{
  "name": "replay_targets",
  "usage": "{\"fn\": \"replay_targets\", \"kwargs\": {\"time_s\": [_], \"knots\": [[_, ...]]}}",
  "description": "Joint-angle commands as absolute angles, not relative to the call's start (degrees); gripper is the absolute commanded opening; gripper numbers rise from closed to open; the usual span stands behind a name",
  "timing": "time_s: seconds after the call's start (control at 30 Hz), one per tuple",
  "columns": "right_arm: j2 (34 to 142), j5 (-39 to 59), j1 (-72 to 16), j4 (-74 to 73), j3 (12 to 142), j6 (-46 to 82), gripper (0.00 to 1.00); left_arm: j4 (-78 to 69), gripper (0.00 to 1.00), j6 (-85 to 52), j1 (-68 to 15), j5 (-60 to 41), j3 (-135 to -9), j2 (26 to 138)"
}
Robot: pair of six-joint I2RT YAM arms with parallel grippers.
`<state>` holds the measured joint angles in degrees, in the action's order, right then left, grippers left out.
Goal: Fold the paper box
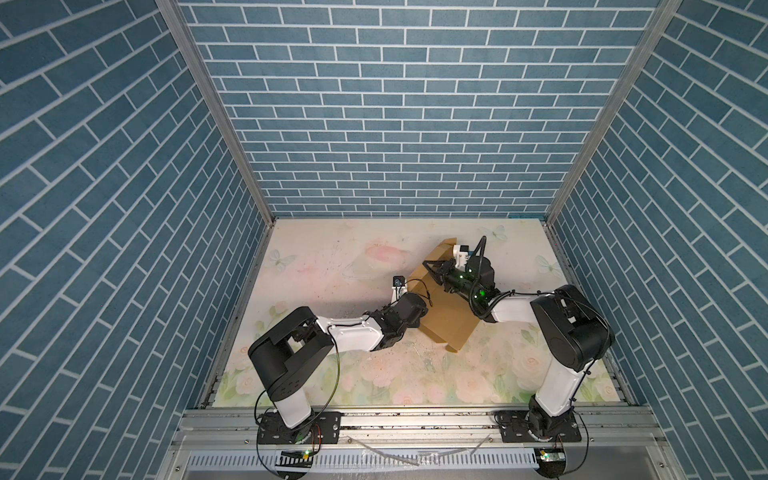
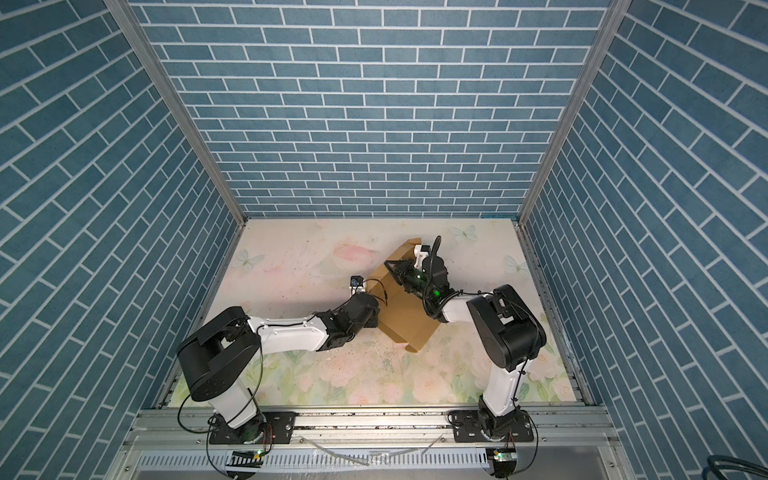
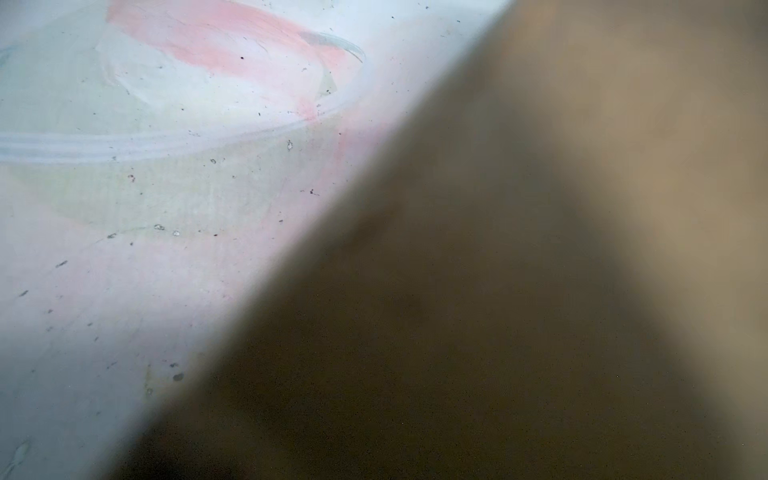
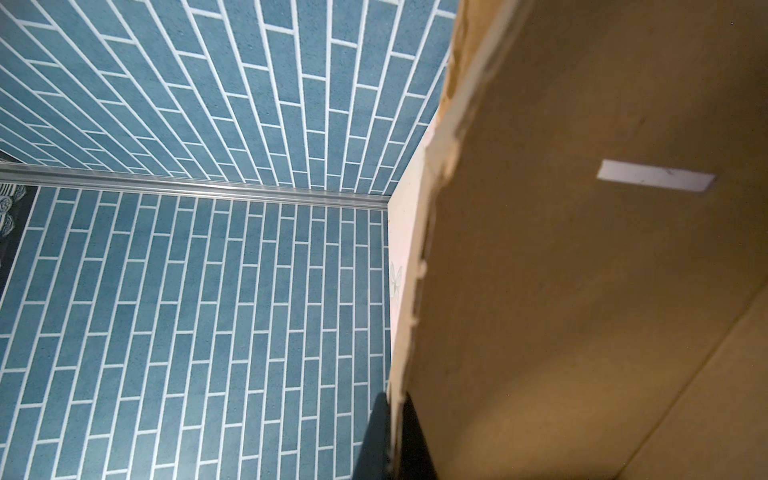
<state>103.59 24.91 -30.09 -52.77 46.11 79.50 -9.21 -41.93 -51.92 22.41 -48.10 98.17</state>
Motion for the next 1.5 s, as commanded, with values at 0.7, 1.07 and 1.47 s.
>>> {"fn": "replay_targets", "kwargs": {"time_s": [0.7,1.07,1.47], "knots": [[101.35,26.9,-31.9,-42.61,43.83,77.39,0.09,-3.87,0.26,-44.89,-53.08,36.56,-53.44,101.52],[101.06,26.24,-32.69,-40.9,45.09,77.35,0.17,-4.29,0.19,-44.76,-53.09,38.0,-52.91,101.61],[96.35,21.17,-33.31,-38.07,43.59,77.52,0.28,-5.79,0.14,-43.2,-53.09,39.65,-50.95,100.63]]}}
